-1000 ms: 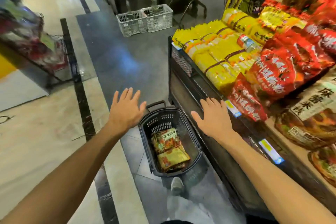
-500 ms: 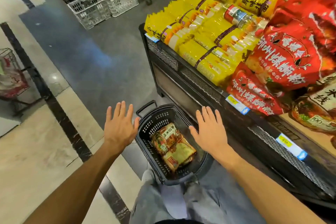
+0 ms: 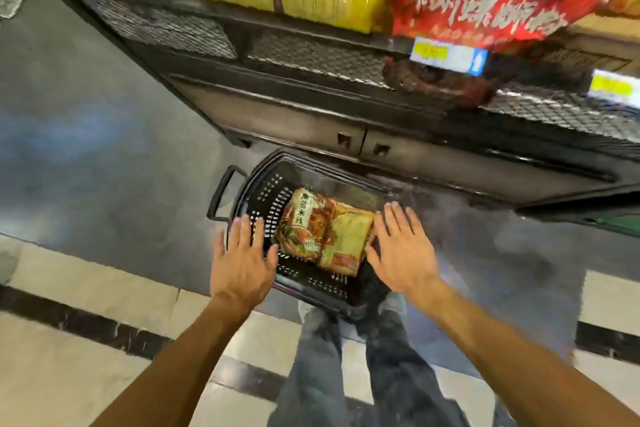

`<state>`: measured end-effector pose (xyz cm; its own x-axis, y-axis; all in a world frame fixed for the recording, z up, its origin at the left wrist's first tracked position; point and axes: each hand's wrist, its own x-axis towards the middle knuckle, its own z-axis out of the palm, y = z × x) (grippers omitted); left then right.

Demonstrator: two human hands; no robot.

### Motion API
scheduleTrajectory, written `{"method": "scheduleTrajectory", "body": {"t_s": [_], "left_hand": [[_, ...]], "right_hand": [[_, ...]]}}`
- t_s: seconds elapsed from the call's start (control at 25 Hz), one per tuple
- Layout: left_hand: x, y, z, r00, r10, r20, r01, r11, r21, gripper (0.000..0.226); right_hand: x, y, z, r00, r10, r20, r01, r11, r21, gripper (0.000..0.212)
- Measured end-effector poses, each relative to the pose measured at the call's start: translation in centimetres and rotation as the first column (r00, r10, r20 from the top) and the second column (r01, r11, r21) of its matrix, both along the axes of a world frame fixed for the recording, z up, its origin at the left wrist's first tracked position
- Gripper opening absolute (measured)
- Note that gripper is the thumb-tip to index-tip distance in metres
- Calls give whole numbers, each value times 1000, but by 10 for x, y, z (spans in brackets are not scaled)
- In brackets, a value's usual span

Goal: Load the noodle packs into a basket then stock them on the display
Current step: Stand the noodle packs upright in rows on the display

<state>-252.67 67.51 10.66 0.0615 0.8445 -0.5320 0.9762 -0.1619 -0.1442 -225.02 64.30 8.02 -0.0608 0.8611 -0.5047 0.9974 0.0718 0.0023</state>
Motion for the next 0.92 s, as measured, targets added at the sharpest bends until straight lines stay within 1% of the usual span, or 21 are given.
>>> {"method": "scheduleTrajectory", "body": {"t_s": [0.04, 0.08, 0.12, 0.16, 0.2, 0.24, 0.28, 0.32, 0.36, 0.4, 0.44, 0.48, 0.52, 0.56, 0.64, 0.68, 0.72, 0.76, 0.84, 0.88, 0.92], "left_hand": [[4, 1, -28, 999, -31, 11, 31, 1000, -2, 69], [9, 7, -67, 997, -78, -12, 78, 997, -14, 69], [11, 11, -102, 997, -83, -9, 83, 996, -19, 68], [12, 18, -148, 994, -108, -23, 107, 993, -52, 68], [11, 24, -182, 993, -106, -43, 103, 992, -66, 68], [12, 27, -231, 990, -132, -50, 126, 987, -95, 69], [6, 34, -235, 987, -142, -77, 135, 987, -89, 69], [4, 36, -269, 987, -139, -76, 131, 987, -93, 69], [3, 38, -316, 980, -166, -108, 153, 981, -120, 70], [-3, 45, -347, 982, -149, -115, 135, 983, -122, 72], [-6, 47, -388, 980, -148, -135, 127, 979, -158, 74], [-4, 53, -393, 976, -144, -164, 116, 979, -167, 75], [-7, 55, -417, 979, -135, -150, 106, 976, -188, 77], [-12, 57, -448, 982, -130, -139, 100, 974, -201, 79], [-22, 65, -500, 993, -104, -50, 91, 971, -222, 86], [-21, 65, -501, 992, -118, -35, 107, 967, -230, 90], [-26, 65, -518, 990, -138, -8, 131, 956, -263, 97], [-31, 64, -537, 988, -152, -16, 141, 947, -288, 103], [-32, 63, -552, 987, -157, -23, 143, 943, -299, 117], [-30, 66, -550, 990, -141, -16, 130, 947, -294, 122], [-24, 71, -544, 997, -81, 3, 79, 955, -286, 122]], "right_hand": [[-5, -5, -31, 1000, -4, -11, 4, 1000, -13, 70], [-7, -3, -68, 999, -49, 6, 49, 999, 1, 69], [-9, -4, -99, 997, -73, -14, 73, 997, -33, 71], [-13, -5, -141, 996, -88, -16, 87, 995, -49, 75], [-16, -4, -172, 997, -76, -11, 76, 996, -50, 79], [-18, -9, -215, 996, -84, -13, 83, 995, -60, 79], [-22, -5, -222, 994, -110, -19, 108, 992, -57, 78], [-25, -8, -256, 993, -117, -23, 115, 991, -74, 79], [-27, -11, -297, 991, -126, 37, 129, 985, -115, 80], [-30, -9, -326, 986, -163, 46, 168, 979, -120, 82], [-31, -10, -365, 982, -180, 56, 187, 970, -157, 85], [-26, -8, -369, 974, -216, 70, 225, 959, -170, 88], [-27, -8, -392, 965, -256, 59, 263, 944, -200, 92], [-28, -8, -423, 953, -291, 79, 302, 922, -242, 96], [-29, -7, -474, 914, -402, 60, 402, 869, -289, 104], [-28, -10, -477, 892, -448, 60, 445, 847, -291, 108], [-29, -13, -490, 877, -479, 46, 470, 831, -299, 111], [-32, -16, -508, 864, -502, 35, 489, 821, -295, 113], [-34, -18, -520, 819, -573, -25, 541, 787, -298, 116], [-35, -18, -521, 775, -627, -79, 577, 753, -317, 117], [-38, -18, -525, 674, -719, -172, 647, 686, -333, 121]]}}
